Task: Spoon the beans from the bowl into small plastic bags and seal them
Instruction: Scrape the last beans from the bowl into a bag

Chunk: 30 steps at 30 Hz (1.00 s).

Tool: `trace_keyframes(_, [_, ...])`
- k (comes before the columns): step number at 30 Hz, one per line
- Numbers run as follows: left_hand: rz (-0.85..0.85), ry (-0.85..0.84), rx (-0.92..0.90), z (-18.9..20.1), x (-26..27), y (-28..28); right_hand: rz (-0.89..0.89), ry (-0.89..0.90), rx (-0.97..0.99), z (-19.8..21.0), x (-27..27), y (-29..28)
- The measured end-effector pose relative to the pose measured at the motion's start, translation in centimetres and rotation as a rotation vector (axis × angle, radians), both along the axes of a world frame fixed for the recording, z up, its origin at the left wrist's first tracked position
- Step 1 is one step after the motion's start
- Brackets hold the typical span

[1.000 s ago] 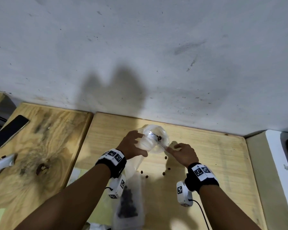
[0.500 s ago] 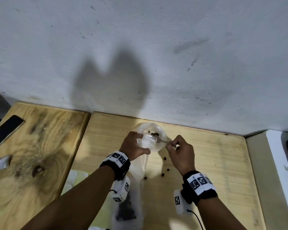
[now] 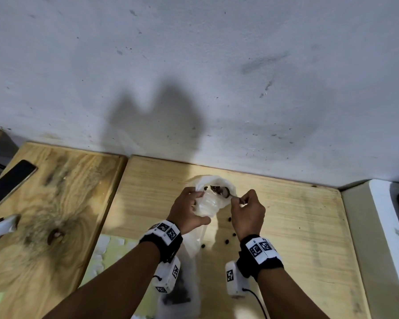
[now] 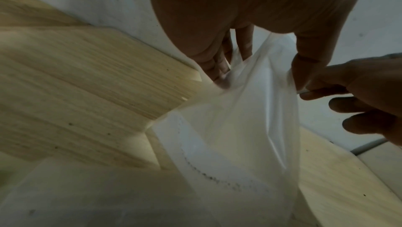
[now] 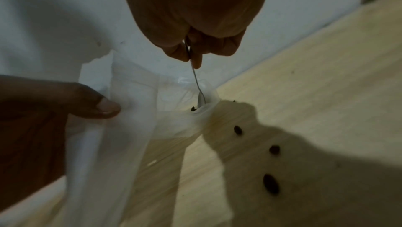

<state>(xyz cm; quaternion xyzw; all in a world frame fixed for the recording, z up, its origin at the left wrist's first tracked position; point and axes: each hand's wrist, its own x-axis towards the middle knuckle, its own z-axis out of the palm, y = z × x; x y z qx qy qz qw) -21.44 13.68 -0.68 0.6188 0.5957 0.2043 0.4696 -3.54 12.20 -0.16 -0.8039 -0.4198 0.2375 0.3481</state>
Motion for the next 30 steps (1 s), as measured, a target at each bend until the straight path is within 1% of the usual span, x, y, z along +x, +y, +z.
trace_keyframes(5, [-0.015, -0.025, -0.067, -0.1, 0.0, 0.6, -0.154, 0.212, 0.01, -1.3, -0.3, -0.8])
trace_keyframes(11, [-0.027, -0.099, -0.18, -0.4, 0.3, 0.8, -0.358, 0.439, -0.091, -2.6, -1.2, -1.0])
trace_keyframes(15, [-0.029, -0.126, -0.244, -0.5, 0.1, 0.9, -0.426, 0.606, -0.15, -3.0, -1.4, -0.7])
trace_keyframes(18, [-0.009, -0.11, -0.262, -0.6, -0.4, 1.4, -0.437, 0.684, -0.159, -2.7, -0.9, -0.2])
trace_keyframes(20, [0.033, -0.1, -0.256, -0.3, -0.8, 1.8, -0.437, 0.727, -0.155, -2.4, -0.2, -0.1])
trace_keyframes(24, [0.116, -0.084, -0.236, 0.2, -1.1, 2.4, -0.387, 0.78, -0.124, -2.5, 1.2, 0.0])
trace_keyframes(26, [0.126, -0.077, -0.231, 0.1, -1.2, 2.6, -0.369, 0.789, -0.103, -2.3, 1.9, -0.2])
trace_keyframes(30, [0.093, -0.044, -0.23, -0.1, -1.1, 2.5, -0.324, 0.794, -0.034, -0.9, 3.5, -0.7])
